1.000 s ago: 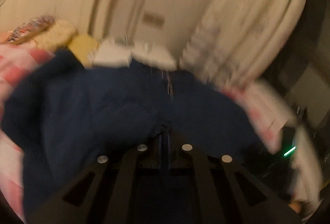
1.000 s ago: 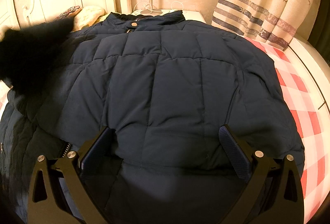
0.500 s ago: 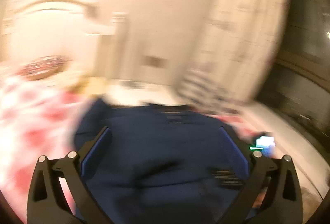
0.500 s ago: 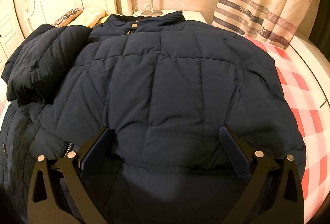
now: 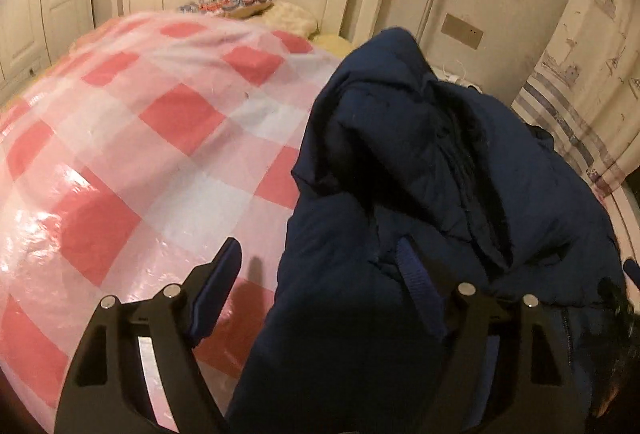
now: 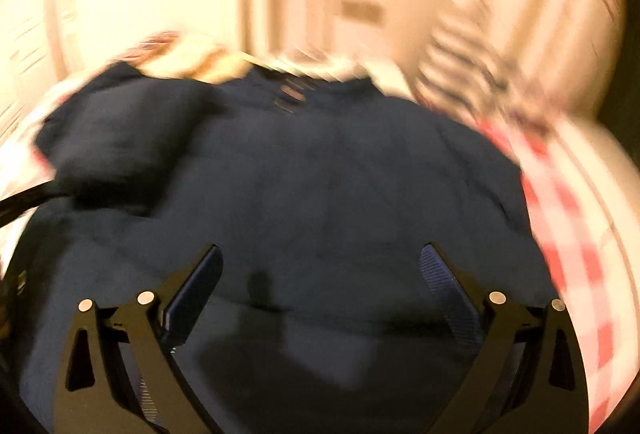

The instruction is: Fold large clothes

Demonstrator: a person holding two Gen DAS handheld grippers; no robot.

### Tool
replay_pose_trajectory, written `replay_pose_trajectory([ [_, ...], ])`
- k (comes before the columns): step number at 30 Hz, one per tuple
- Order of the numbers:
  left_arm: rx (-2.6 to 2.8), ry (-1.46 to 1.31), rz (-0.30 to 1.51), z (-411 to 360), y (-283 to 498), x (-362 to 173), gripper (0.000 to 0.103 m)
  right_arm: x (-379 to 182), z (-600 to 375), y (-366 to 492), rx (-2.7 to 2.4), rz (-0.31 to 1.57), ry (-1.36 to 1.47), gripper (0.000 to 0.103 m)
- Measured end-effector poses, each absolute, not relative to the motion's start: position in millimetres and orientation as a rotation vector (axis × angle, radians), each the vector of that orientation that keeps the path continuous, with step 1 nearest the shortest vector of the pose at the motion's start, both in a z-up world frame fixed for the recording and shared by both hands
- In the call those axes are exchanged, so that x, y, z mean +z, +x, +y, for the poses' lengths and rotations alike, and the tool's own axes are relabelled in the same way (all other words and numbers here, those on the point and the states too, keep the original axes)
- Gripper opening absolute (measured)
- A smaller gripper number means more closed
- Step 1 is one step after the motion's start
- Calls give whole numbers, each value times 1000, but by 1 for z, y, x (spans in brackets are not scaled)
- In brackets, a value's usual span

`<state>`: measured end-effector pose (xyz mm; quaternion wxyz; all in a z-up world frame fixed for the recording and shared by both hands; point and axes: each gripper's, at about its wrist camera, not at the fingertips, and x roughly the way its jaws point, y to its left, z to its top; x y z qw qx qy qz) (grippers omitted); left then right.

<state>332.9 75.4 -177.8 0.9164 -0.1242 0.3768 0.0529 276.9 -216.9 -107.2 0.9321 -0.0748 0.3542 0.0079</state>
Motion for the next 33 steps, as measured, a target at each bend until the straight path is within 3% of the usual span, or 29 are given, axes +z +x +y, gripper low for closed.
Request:
replay_pose_trajectory([
  [2,109,-258,778,76,333,-180,84,-105,-185,279,85,709,-248,94],
  [5,107,-260,797,78,331,-183,92,-109,-141,297,134,699,-376,84],
  [13,102,-256,823,79,333,-186,98,-123,-82,346,208,731,-516,83],
  [14,102,-257,823,79,334,-186,98,-122,-84,349,225,738,-489,72],
  [15,101,-257,823,80,334,-186,98,-116,-93,349,255,735,-417,67],
  [17,99,-259,821,80,333,-186,98,-102,-110,344,301,704,-265,45],
  [19,100,-259,821,79,333,-185,98,-84,-147,337,342,667,-30,35],
  [23,95,-260,828,80,333,-185,98,-64,-231,309,341,559,385,33],
  [26,97,-257,832,80,334,-185,99,-87,-296,299,362,596,679,34],
  [33,96,-255,834,79,334,-184,99,-157,-366,299,137,764,875,35],
])
